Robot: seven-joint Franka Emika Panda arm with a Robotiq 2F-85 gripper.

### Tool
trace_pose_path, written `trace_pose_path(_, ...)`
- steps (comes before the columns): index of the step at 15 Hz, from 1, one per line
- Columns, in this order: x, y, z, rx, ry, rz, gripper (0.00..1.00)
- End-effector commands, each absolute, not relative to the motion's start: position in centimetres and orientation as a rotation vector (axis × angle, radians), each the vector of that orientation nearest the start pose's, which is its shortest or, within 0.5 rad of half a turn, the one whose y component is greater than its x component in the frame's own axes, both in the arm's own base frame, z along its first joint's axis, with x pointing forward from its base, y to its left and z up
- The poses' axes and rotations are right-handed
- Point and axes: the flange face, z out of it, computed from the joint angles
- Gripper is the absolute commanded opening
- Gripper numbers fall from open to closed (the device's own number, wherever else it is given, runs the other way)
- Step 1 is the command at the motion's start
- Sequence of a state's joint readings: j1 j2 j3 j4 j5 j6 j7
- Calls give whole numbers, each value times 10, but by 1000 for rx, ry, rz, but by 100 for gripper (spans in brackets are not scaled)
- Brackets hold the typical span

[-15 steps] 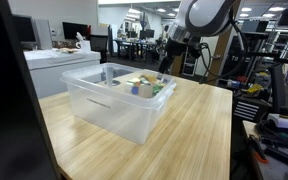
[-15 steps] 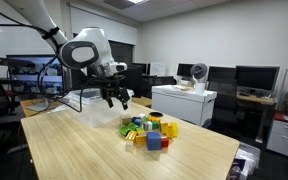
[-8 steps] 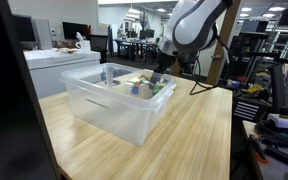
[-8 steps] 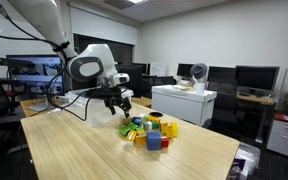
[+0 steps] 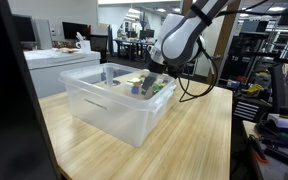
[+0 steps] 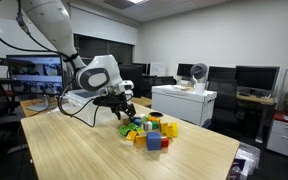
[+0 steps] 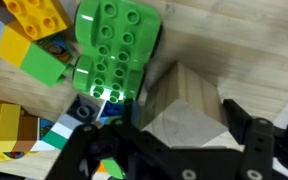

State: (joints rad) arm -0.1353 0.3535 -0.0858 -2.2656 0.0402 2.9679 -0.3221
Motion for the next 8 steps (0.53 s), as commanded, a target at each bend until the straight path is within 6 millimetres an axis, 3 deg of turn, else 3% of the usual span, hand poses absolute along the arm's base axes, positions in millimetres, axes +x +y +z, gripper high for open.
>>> trace_pose_path(1, 561, -135, 234, -3216, -116, -605, 59)
trace_pose_path(5, 552, -146, 252, -3245, -184, -611, 55)
trace_pose_path(8, 539, -159, 291, -3257, -216, -635, 55)
